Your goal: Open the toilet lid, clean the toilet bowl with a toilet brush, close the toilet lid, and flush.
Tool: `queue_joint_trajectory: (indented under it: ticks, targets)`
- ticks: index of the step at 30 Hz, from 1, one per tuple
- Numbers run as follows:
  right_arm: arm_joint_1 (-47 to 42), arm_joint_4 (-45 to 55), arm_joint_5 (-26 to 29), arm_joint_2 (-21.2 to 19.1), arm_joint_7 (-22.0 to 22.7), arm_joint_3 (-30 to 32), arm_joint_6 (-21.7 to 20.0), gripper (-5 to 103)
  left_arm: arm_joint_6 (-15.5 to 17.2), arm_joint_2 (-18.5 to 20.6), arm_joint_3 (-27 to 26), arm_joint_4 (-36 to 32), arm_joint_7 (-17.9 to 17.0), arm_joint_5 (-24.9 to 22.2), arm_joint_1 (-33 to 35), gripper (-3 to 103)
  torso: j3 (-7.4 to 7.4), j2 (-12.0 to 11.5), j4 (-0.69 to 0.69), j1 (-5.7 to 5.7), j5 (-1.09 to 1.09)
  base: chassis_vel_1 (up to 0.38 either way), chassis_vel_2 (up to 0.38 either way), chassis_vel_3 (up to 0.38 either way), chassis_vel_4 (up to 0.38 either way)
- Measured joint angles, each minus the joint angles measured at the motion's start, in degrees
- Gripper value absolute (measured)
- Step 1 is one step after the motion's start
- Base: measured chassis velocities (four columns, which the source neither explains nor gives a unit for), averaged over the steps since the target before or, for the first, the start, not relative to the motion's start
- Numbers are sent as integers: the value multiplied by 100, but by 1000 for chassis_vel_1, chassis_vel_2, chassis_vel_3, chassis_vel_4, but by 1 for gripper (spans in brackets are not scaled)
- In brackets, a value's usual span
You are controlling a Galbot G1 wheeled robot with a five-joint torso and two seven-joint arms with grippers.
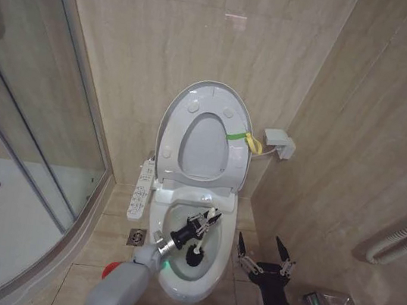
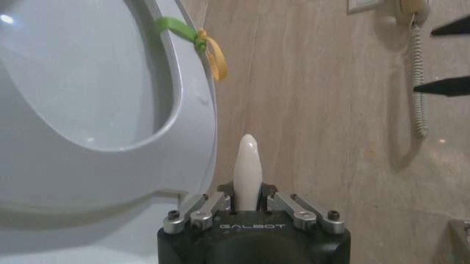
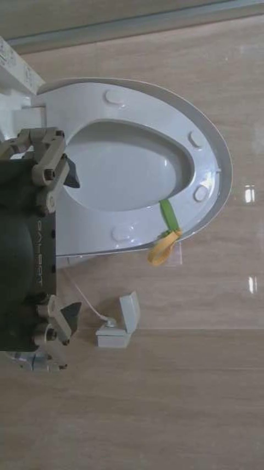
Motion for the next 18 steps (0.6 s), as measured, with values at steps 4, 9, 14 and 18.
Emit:
queue_joint_trajectory:
  ticks: [4, 9, 14, 18]
  targets:
    - [0, 0, 0, 0, 0, 0, 0, 100, 186, 354, -84, -652, -137, 24, 291, 22, 1, 0, 4, 0, 0, 0, 0, 0, 0]
    - [0, 0, 0, -1, 0, 0, 0, 100, 345, 629, -253, -1294, -271, 74, 722, 22, 0, 0, 3, 0, 0, 0, 0, 0, 0]
    - [0, 0, 0, 0, 0, 0, 0, 100, 410, 815, -357, -1636, -301, 142, 1059, 22, 0, 0, 2, 0, 0, 0, 0, 0, 0]
    - [0, 0, 0, 0, 0, 0, 0, 100, 438, 872, -453, -1778, -324, 183, 1259, 22, -1, 0, 1, 0, 0, 0, 0, 0, 0]
